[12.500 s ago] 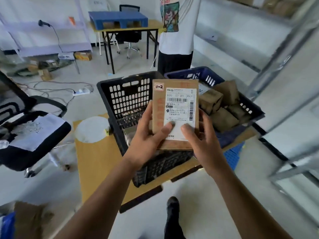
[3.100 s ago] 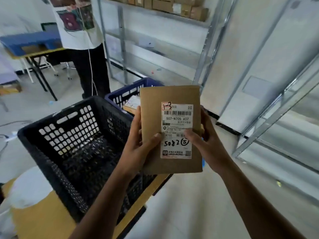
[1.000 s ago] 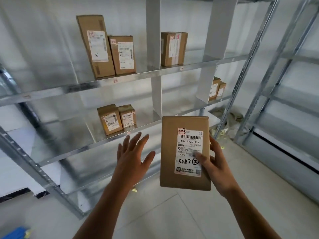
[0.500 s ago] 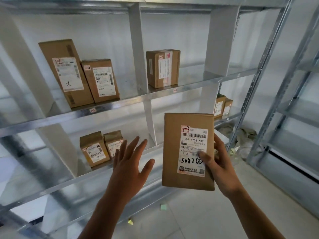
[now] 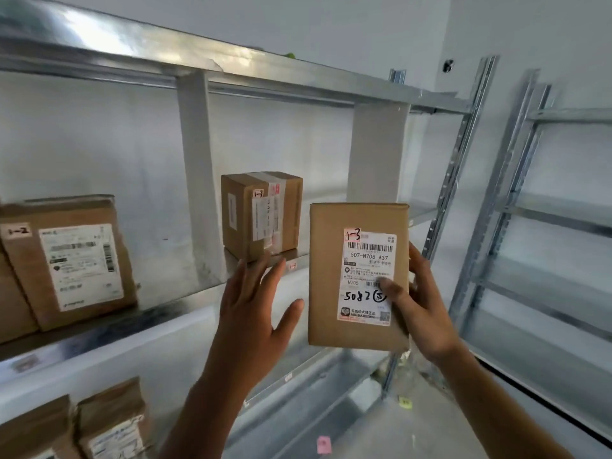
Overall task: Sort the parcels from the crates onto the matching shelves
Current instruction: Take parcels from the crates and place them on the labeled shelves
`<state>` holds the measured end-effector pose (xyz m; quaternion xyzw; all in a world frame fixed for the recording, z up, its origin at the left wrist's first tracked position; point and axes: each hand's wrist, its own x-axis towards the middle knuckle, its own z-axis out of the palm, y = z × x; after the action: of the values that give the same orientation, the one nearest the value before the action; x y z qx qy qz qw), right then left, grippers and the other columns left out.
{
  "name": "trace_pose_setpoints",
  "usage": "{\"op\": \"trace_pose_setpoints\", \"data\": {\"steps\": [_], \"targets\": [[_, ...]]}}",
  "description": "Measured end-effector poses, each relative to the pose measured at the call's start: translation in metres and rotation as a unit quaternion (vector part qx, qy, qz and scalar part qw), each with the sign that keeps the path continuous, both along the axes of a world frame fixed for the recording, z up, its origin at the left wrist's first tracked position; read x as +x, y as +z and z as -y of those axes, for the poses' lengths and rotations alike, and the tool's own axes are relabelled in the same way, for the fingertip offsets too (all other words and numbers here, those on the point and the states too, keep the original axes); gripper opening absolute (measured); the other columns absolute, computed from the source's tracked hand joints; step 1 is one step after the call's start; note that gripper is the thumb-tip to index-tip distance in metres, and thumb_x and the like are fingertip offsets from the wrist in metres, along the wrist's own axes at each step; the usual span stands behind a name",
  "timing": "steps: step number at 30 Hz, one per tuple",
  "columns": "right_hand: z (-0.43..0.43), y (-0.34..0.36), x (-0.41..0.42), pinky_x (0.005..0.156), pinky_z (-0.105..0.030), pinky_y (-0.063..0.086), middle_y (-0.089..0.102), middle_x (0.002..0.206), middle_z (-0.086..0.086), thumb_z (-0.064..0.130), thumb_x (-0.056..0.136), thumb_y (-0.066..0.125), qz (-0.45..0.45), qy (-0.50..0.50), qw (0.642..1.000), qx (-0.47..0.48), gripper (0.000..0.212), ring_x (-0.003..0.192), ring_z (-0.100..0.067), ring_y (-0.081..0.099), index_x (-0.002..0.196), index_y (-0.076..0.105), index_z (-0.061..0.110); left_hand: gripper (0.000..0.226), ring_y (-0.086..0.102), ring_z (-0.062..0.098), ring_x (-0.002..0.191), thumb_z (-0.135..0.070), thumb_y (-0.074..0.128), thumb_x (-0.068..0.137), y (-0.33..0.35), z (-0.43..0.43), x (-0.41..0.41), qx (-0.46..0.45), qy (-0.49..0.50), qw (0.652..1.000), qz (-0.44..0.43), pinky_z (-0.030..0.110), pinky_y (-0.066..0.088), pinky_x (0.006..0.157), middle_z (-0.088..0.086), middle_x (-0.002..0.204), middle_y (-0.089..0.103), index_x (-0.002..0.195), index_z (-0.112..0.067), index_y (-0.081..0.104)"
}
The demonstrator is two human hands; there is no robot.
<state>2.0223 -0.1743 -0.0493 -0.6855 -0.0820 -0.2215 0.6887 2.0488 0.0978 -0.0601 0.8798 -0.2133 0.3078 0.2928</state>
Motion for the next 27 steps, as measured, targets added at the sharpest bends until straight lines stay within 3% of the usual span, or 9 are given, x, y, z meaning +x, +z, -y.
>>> {"op": "trace_pose_setpoints", "data": {"steps": [4, 9, 13, 15, 17, 21, 24, 27], "targets": [[0.013, 0.019, 0.047, 0.089, -0.061, 0.060, 0.060, 0.143, -0.012, 0.035, 0.086, 0.078, 0.038, -0.008, 0.999, -0.017, 0.080, 0.123, -0.038, 0.066, 0.155, 0.036, 0.038, 0.075, 0.015, 0.024, 0.157, -0.069, 0.033, 0.097, 0.014, 0.010, 0.049, -0.005, 0.003, 1.000, 0.009, 0.059, 0.031, 0.121, -0.004, 0.169, 0.023, 0.159, -0.026, 0.033], [0.037, 0.029, 0.107, 0.079, -0.052, 0.065, 0.060, 0.143, -0.009, 0.045, 0.081, 0.082, 0.052, -0.010, 0.998, -0.026, 0.085, 0.119, -0.033, 0.070, 0.153, 0.037, 0.043, 0.077, 0.013, 0.026, 0.157, -0.069, 0.038, 0.097, 0.018, 0.022, 0.100, -0.038, 0.029, 0.998, 0.034, 0.062, 0.034, 0.118, 0.000, 0.170, 0.018, 0.159, -0.022, 0.032], [0.059, 0.024, 0.154, 0.080, -0.054, 0.064, 0.062, 0.141, -0.006, 0.055, 0.079, 0.083, 0.070, 0.004, 0.997, -0.014, 0.090, 0.121, -0.035, 0.068, 0.154, 0.034, 0.044, 0.083, 0.025, 0.035, 0.152, -0.067, 0.042, 0.095, 0.019, 0.032, 0.133, -0.073, 0.073, 0.994, 0.047, 0.063, 0.047, 0.106, 0.008, 0.165, 0.023, 0.157, -0.014, 0.032], [0.072, 0.024, 0.178, 0.081, -0.054, 0.064, 0.064, 0.139, 0.000, 0.050, 0.083, 0.079, 0.083, 0.010, 0.996, -0.020, 0.086, 0.122, -0.033, 0.068, 0.155, 0.033, 0.043, 0.082, 0.026, 0.035, 0.151, -0.061, 0.048, 0.095, 0.017, 0.041, 0.146, -0.080, 0.094, 0.991, 0.053, 0.063, 0.049, 0.105, 0.011, 0.165, 0.022, 0.157, -0.012, 0.030], [0.086, 0.027, 0.204, 0.082, -0.054, 0.064, 0.063, 0.140, 0.004, 0.048, 0.085, 0.076, 0.098, 0.019, 0.995, -0.022, 0.084, 0.123, -0.030, 0.068, 0.156, 0.031, 0.042, 0.081, 0.028, 0.032, 0.150, -0.054, 0.055, 0.095, 0.017, 0.049, 0.156, -0.096, 0.105, 0.988, 0.064, 0.060, 0.051, 0.104, 0.011, 0.163, 0.024, 0.158, -0.011, 0.026], [0.100, 0.034, 0.261, 0.084, -0.052, 0.064, 0.057, 0.147, 0.007, 0.063, 0.082, 0.075, 0.111, 0.058, 0.991, -0.046, 0.088, 0.126, -0.025, 0.066, 0.155, 0.030, 0.045, 0.081, 0.040, 0.029, 0.144, -0.042, 0.071, 0.091, 0.018, 0.059, 0.179, -0.171, 0.155, 0.972, 0.039, 0.053, 0.057, 0.097, 0.009, 0.153, 0.036, 0.154, -0.014, 0.029], [0.096, 0.027, 0.305, 0.086, -0.053, 0.064, 0.053, 0.151, 0.005, 0.054, 0.085, 0.074, 0.118, 0.097, 0.986, -0.068, 0.084, 0.130, -0.025, 0.063, 0.156, 0.029, 0.041, 0.083, 0.049, 0.023, 0.136, -0.054, 0.071, 0.082, 0.015, 0.060, 0.193, -0.258, 0.191, 0.947, 0.022, 0.048, 0.061, 0.092, 0.000, 0.147, 0.042, 0.148, -0.021, 0.033], [0.084, 0.017, 0.342, 0.086, -0.054, 0.064, 0.054, 0.150, 0.005, 0.048, 0.089, 0.074, 0.114, 0.150, 0.980, -0.062, 0.079, 0.130, -0.025, 0.063, 0.154, 0.030, 0.041, 0.103, 0.035, 0.012, 0.141, -0.063, 0.070, 0.072, 0.017, 0.057, 0.200, -0.320, 0.240, 0.916, -0.016, 0.035, 0.042, 0.104, -0.002, 0.164, 0.028, 0.157, -0.031, 0.020]]}}
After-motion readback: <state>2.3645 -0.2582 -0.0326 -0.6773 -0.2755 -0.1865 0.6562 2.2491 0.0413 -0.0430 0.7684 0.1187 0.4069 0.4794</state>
